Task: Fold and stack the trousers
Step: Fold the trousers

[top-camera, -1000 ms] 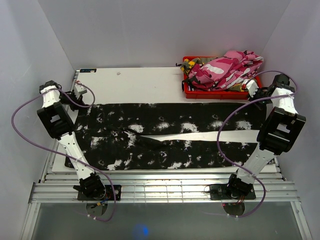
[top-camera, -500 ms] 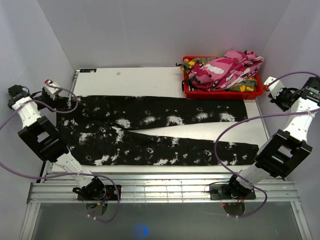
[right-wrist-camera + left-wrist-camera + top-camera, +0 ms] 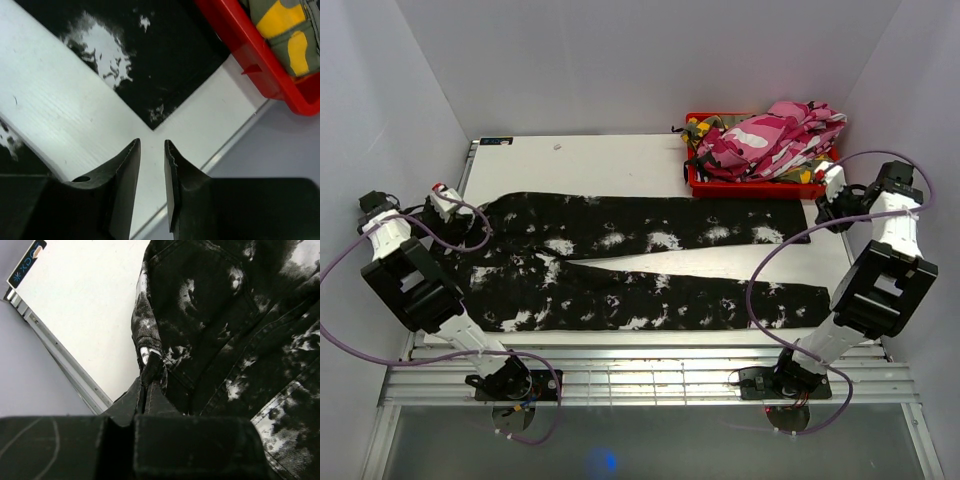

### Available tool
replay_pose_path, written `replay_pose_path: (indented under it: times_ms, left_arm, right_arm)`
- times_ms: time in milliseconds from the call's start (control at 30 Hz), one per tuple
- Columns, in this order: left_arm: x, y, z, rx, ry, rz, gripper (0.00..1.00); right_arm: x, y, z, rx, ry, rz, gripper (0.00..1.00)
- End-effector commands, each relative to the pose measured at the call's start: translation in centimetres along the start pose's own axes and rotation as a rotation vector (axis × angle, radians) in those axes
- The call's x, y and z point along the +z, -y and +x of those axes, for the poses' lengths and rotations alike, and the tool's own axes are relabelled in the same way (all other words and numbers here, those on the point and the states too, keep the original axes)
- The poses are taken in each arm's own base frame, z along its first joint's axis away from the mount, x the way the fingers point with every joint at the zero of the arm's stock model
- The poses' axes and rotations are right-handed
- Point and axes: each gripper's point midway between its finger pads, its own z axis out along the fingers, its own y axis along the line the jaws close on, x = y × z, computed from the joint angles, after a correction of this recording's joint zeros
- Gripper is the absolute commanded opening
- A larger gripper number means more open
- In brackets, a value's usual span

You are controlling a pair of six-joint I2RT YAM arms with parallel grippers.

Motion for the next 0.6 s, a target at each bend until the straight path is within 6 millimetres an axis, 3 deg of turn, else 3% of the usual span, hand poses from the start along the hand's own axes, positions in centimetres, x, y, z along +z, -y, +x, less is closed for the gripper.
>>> replay_pose_path:
  times_ms: [0, 67, 100, 167, 267, 433, 567]
  left_arm:
    - [0.0, -1.2, 0.0, 0.021, 0.008, -0.011, 0.00]
    - [0.4, -1.9, 0.7, 0.002, 0.002, -0.007, 0.00]
    - [0.5, -2.0, 1.1, -0.007, -0.004, -0.006, 0.00]
    - [0.8, -2.5, 1.4, -0.011, -0.007, -0.003, 0.00]
    - [1.0, -3.0, 1.8, -0.008, -0.017, -0.004, 0.00]
    - [1.2, -3.3, 2.5, -0.008, -0.034, -0.001, 0.00]
    - [1.4, -3.3, 2.7, -0.012, -0.032, 0.003, 0.00]
  right_arm:
    - [3.1, 0.2, -2.4, 0.104, 0.068, -0.001, 0.31]
    - [5.5, -0.7, -2.7, 0.132, 0.057, -0.023, 0.28]
    - [6.8, -0.2, -2.2, 0.130, 0.039, -0.005, 0.27]
    - [9.0, -1.1, -1.7, 0.145, 0.022, -0.032, 0.26]
    - [10.9, -1.1, -0.7, 0.148, -0.009, -0.031, 0.25]
    - [12.5, -2.8, 2.9, 0.123, -0.128, -0.068, 0.23]
    - [12.8, -5.9, 7.0, 0.112, -0.253, -0.137, 0.20]
